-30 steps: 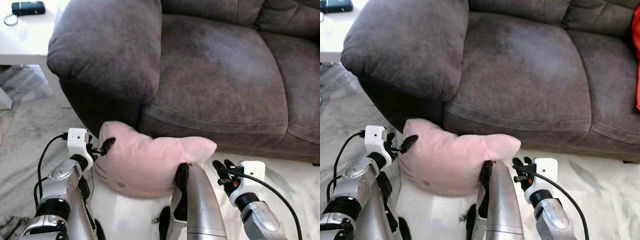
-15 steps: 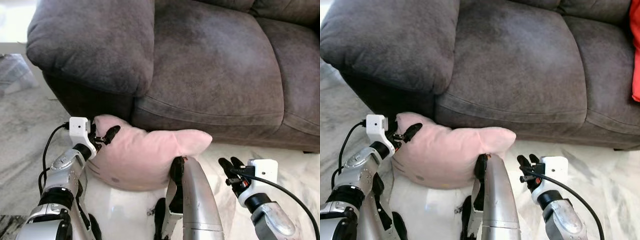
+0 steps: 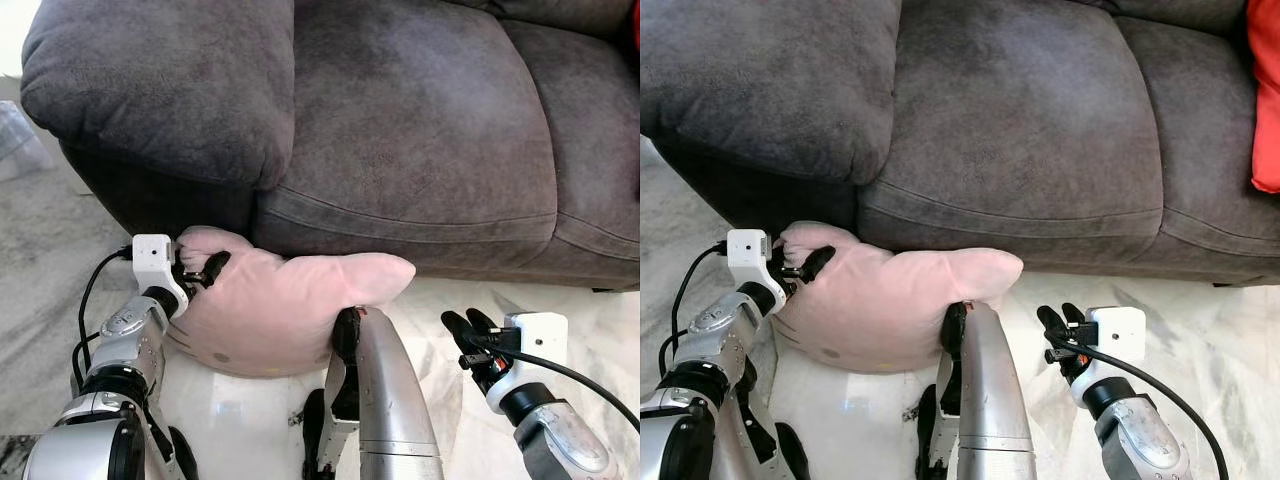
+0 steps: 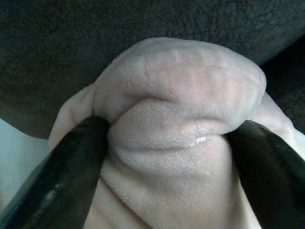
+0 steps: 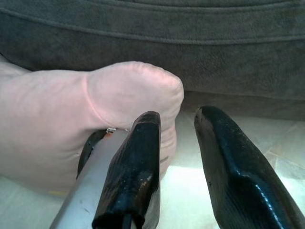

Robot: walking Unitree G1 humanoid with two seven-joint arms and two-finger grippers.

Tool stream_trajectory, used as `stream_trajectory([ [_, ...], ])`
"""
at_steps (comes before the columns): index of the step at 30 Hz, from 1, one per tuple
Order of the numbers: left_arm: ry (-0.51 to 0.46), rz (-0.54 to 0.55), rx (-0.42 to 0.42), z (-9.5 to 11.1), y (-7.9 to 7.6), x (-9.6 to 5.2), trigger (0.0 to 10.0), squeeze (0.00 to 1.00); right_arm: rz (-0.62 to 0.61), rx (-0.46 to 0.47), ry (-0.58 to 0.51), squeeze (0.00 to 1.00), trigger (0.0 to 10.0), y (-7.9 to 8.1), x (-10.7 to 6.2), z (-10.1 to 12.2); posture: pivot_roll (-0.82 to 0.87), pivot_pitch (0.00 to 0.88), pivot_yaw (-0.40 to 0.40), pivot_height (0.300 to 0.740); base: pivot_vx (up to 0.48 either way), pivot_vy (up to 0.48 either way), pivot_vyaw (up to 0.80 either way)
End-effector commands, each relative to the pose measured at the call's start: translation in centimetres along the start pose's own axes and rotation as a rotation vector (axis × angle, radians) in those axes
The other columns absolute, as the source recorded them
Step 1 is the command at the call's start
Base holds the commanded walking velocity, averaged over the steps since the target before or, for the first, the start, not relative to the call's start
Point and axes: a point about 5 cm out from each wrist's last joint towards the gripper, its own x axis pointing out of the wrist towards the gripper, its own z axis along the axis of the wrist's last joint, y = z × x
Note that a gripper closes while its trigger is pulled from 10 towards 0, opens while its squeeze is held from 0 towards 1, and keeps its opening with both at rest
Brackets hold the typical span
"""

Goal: Move the pillow to the sofa from floor

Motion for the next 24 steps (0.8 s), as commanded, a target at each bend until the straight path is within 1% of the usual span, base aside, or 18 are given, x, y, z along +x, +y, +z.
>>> stream_trajectory([
  [1, 0.038, 0.034, -0.045, -1.43, 0.01, -0.34, 0.0, 0.0, -0.025, -0.016, 0.018, 0.0, 10.0, -0.75, -0.62, 0.07, -0.16, 0.338, -0.302, 0.427, 0.0, 0.0, 0.0],
  [12, 0.023, 0.027, -0.066, -1.16, 0.39, -0.42, 0.0, 0.0, -0.021, -0.02, 0.02, 0.0, 10.0, -0.83, -0.35, 0.23, -0.16, 0.333, -0.305, 0.427, 0.0, 0.0, 0.0],
  [24, 0.028, 0.01, -0.057, -1.07, 0.43, -0.4, 0.0, 0.0, -0.027, -0.017, 0.024, 0.0, 10.0, -0.82, -0.23, 0.13, -0.16, 0.341, -0.306, 0.427, 0.0, 0.0, 0.0],
])
